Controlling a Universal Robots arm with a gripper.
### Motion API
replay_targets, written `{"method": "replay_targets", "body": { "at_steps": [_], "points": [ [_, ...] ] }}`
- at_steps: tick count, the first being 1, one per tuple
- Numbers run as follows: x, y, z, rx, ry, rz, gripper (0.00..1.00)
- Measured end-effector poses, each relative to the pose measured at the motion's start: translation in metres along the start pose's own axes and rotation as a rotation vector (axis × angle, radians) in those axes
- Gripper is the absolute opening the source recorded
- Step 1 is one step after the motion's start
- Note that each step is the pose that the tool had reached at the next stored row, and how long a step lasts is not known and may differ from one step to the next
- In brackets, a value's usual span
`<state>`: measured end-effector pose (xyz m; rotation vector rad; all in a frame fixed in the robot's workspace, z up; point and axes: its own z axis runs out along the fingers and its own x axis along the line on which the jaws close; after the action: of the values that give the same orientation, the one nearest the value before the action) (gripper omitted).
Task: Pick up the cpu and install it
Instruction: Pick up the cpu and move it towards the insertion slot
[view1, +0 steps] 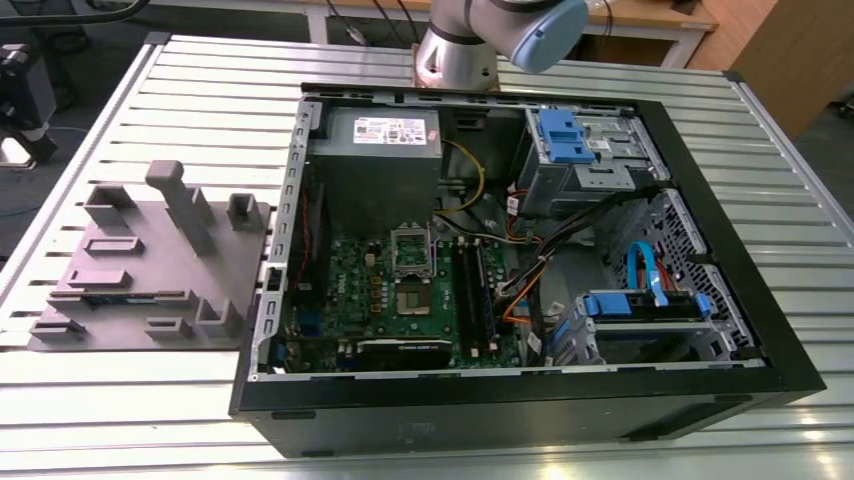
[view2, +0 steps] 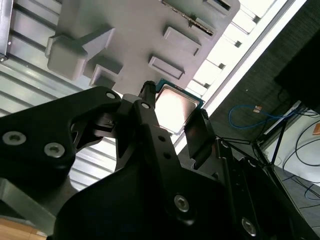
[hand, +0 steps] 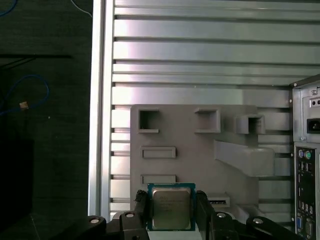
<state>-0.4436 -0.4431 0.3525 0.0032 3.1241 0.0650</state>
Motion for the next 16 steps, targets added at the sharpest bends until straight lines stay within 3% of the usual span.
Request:
{"method": "replay_targets", "body": {
  "at_steps": [10,16],
  "points": [
    [-0.0225,0.0000,0.0005,-0.0001,-0.0002,0.000,0.48],
    [-0.0235,0.0000,0.0005,-0.0001,-0.0001,0.000,0.48]
  ]
}}
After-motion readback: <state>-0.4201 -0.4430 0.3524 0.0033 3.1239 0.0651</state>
